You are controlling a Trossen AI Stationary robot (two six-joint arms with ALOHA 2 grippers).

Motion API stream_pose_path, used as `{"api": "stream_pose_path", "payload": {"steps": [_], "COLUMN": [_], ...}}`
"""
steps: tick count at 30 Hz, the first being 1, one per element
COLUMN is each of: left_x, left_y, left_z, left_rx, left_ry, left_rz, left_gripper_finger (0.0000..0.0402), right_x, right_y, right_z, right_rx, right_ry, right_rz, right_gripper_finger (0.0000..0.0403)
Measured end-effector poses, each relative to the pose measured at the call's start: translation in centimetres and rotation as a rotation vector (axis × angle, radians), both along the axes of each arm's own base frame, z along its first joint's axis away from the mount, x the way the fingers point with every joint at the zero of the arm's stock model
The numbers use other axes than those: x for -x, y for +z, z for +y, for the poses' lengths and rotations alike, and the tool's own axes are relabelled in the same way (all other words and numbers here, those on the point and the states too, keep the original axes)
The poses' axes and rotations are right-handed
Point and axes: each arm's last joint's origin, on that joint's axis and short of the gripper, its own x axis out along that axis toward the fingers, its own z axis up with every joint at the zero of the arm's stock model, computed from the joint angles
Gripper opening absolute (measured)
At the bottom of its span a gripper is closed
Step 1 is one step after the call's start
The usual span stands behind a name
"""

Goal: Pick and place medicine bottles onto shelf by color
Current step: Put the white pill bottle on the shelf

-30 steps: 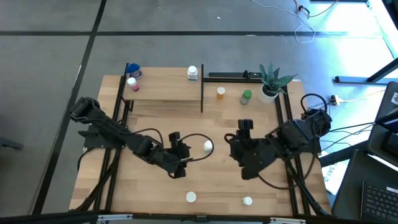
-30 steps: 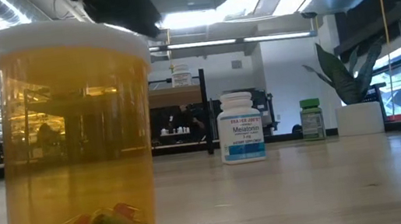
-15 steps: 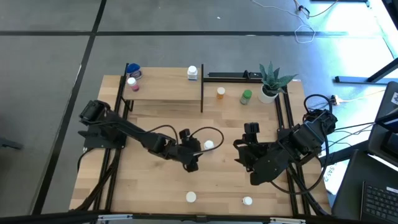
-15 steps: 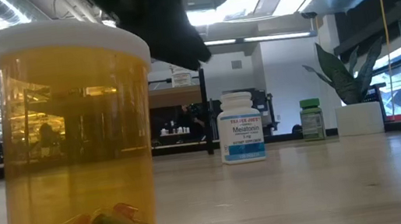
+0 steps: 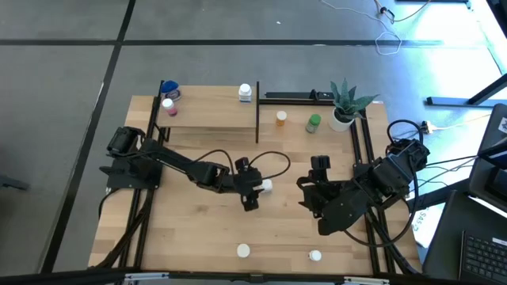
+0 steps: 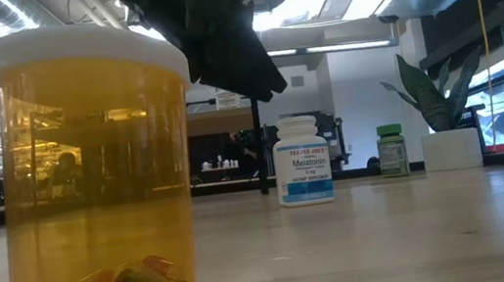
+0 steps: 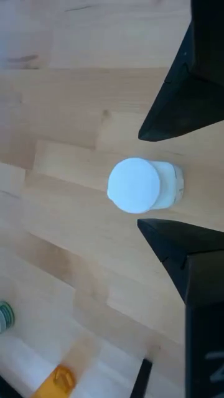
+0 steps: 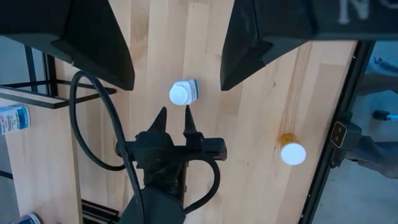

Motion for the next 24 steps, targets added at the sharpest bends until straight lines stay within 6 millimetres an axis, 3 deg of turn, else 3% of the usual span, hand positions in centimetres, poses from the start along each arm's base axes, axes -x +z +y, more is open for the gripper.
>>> {"api": "stream_pose_path", "payload": {"steps": [24], "left_x": [0.08], "left_y": [-0.08], "left_z": [-0.22], "left_rx": [0.076], "left_ry": [0.024], "left_rz": [-0.008], "left_gripper_finger": [0.0212], "right_x": [-0.86], "right_y": [0.67], "right_z": [0.64], "right_rx": [-0.085], "right_ry": [-0.002], "right_rz": [-0.108], "right_gripper_finger": [0.0239]}}
